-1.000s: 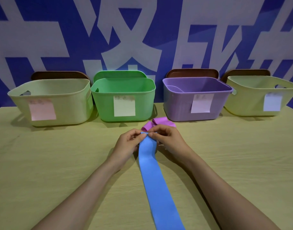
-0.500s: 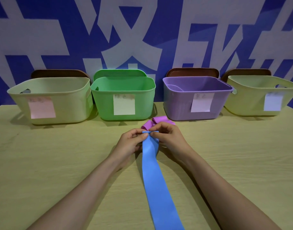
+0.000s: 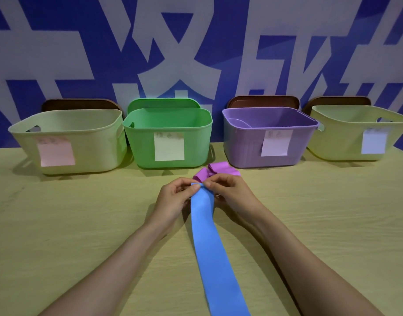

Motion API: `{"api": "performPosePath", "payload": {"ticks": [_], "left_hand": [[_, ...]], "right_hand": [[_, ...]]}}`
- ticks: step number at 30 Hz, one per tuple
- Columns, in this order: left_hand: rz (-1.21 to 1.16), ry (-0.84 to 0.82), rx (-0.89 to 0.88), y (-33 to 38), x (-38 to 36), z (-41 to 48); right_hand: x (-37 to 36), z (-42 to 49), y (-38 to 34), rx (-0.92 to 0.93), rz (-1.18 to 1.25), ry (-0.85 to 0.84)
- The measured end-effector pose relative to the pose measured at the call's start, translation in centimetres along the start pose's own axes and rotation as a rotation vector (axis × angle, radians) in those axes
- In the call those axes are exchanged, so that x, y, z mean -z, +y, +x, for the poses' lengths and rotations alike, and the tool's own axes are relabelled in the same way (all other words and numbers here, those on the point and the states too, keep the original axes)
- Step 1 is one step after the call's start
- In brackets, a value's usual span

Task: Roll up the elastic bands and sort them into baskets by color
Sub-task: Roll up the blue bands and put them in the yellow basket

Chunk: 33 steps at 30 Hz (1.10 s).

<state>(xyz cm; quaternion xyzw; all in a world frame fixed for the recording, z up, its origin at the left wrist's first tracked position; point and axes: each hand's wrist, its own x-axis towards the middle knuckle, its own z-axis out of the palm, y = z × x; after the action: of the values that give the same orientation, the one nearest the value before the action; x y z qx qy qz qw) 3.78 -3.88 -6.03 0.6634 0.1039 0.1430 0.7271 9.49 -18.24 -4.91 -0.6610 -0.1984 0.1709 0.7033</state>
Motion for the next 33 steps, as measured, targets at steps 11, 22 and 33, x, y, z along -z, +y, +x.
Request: {"api": "performPosePath", "payload": {"ticks": [11, 22, 33], "left_hand": [[-0.151, -0.095, 0.104, 0.62, 0.33, -0.56], [-0.131, -0.006, 0.038, 0.64, 0.34, -0.65], [-0.021, -0.021, -0.029, 0.22, 0.32, -0.49]], "right_hand": [[0.01, -0.05, -0.04, -0.091, 0.178, 0.018], [0.18, 0.07, 0.34, -0.063, 0.075, -0.013], [-0.20, -0.04, 0.62, -0.003, -0.039, -0.030]]}}
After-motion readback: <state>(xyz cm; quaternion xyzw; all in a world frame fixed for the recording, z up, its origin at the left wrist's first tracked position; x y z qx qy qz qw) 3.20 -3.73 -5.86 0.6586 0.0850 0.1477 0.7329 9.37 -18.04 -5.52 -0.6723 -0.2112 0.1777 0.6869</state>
